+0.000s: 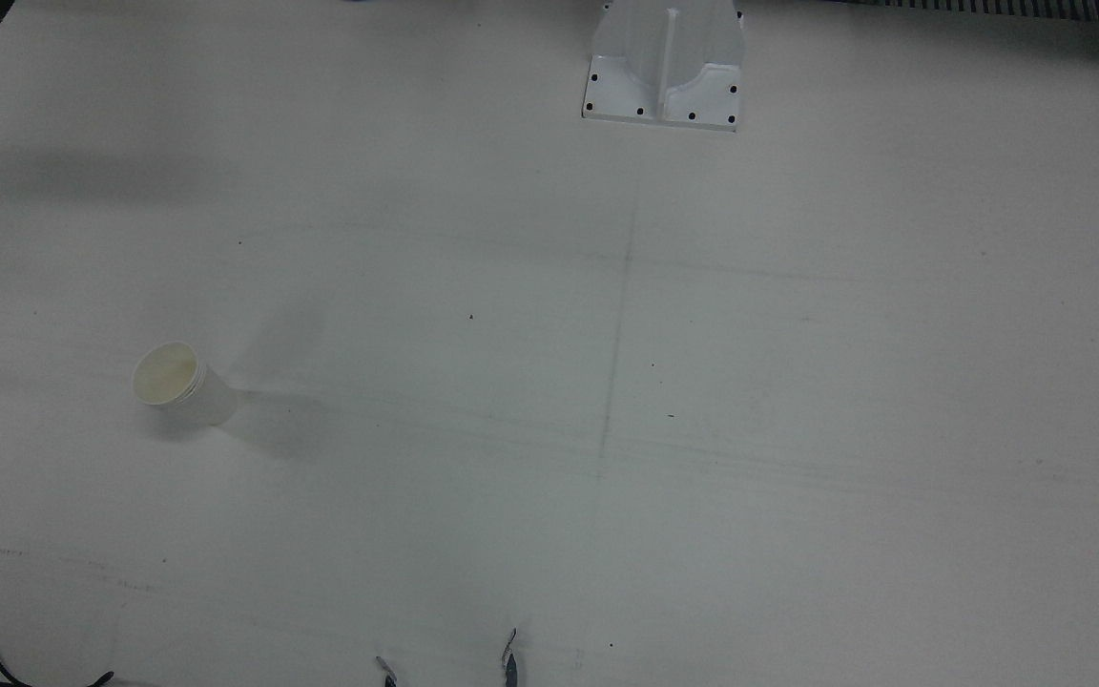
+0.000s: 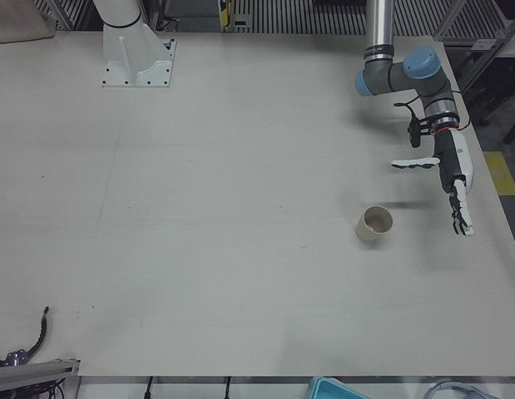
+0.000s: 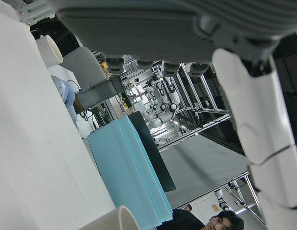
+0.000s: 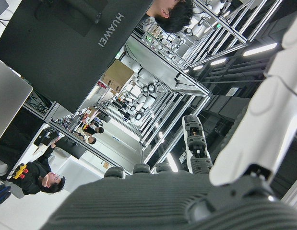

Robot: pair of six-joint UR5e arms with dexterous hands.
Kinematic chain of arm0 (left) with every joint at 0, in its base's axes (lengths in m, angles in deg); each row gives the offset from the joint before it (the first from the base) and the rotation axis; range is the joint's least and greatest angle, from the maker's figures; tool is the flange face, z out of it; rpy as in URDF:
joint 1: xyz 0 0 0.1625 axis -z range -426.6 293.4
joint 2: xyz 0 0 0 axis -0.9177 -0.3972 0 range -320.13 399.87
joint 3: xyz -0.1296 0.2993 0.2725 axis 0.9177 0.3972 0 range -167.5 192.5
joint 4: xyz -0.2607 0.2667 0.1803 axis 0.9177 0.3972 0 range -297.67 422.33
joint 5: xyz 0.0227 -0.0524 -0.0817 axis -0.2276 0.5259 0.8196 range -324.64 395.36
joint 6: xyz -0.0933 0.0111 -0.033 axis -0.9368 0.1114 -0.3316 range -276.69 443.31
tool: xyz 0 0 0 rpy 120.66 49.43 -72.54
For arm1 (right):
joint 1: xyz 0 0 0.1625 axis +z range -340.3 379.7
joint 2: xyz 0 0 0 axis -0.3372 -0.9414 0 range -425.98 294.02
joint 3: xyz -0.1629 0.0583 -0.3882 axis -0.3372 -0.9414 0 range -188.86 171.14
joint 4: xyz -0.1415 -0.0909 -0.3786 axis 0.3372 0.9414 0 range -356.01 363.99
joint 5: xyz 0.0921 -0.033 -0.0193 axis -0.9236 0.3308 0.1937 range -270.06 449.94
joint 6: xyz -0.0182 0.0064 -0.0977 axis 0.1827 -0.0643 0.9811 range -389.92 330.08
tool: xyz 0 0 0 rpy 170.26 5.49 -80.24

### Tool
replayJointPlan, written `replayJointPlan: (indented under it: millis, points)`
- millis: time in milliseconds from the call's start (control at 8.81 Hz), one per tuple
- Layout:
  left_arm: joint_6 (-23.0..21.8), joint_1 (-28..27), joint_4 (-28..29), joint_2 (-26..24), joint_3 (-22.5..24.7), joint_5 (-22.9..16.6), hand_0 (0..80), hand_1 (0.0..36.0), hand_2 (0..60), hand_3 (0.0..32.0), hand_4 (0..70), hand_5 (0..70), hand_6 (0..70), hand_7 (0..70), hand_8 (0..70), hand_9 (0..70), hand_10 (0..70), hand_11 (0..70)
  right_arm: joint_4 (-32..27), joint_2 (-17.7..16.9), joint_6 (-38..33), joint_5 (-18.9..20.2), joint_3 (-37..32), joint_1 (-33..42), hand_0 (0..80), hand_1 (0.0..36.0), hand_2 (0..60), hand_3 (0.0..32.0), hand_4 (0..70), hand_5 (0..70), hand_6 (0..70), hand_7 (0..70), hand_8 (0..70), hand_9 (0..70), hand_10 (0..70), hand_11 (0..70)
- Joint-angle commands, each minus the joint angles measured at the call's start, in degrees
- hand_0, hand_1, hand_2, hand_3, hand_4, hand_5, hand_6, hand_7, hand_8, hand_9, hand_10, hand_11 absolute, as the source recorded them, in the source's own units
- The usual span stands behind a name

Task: Pour water
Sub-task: 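Reach the left hand toward the paper cup beside it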

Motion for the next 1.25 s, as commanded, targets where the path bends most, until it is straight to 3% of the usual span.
replayJointPlan:
  millis: [0, 341, 568, 795, 1022, 1135]
  points:
    - [0.3, -0.1, 5.7, -5.9, -7.9, 0.0, 51.5, 14.1, 0.0, 6.4, 6.5, 1.2, 0.0, 8.2, 0.0, 0.2, 3.0, 6.5, 0.1, 0.1, 0.4, 0.1, -1.0, -0.6, 48.5, 6.4, 0.0, 0.8, 12.6, 5.4, 0.0, 0.0, 0.4, 0.0, 0.0, 0.0]
    - [2.1, -0.1, 7.4, -8.3, -12.3, 0.1, 55.5, 16.8, 0.0, 5.0, 7.1, 2.1, 0.0, 8.3, 0.0, 0.2, 4.3, 8.7, 0.1, 0.1, 0.5, 0.2, -1.0, -0.4, 48.7, 6.7, 0.0, 0.8, 12.6, 5.5, 0.0, 0.0, 0.1, 0.0, 0.0, 0.0]
    - [2.2, -0.2, 9.0, -7.5, -13.5, -0.1, 53.2, 14.5, 0.0, 5.0, 7.2, 0.8, 0.0, 7.6, 0.0, 0.1, 4.2, 8.4, 0.1, 0.3, 0.6, 0.2, -1.1, -1.0, 48.8, 6.7, 0.0, 0.6, 12.8, 5.8, 0.0, 0.0, 0.3, 0.0, 0.0, 0.0]
    - [2.5, -0.3, 9.7, -7.1, -13.5, -3.4, 53.7, 15.1, 0.0, 4.2, 8.0, 2.8, 0.0, 8.2, 0.0, 0.2, 4.1, 8.3, 0.1, 0.3, 1.2, 0.2, -1.0, -1.0, 48.8, 6.7, 0.0, 1.2, 12.5, 5.6, 0.0, 0.0, 0.2, 0.0, 0.0, 0.0]
    - [1.7, -2.4, 11.6, -7.1, -13.4, -3.5, 57.5, 19.0, 0.0, 5.0, 8.0, 1.2, 0.0, 8.3, 0.0, 0.2, 5.3, 10.4, 0.2, 0.4, 1.3, 0.2, -0.9, -0.8, 48.9, 6.8, 0.0, 1.4, 12.2, 5.6, 0.0, 0.0, 0.2, 0.0, 0.0, 0.0]
    - [-1.0, -2.9, 11.9, -7.2, -13.4, -3.5, 59.3, 20.0, 0.0, 3.2, 9.7, 4.8, 0.0, 9.8, 0.0, 0.5, 5.5, 10.8, 0.4, 0.4, 1.3, 0.2, -0.9, -0.9, 48.9, 6.8, 0.0, 2.0, 12.2, 5.6, 0.0, 0.0, 0.2, 0.0, 0.0, 0.0]
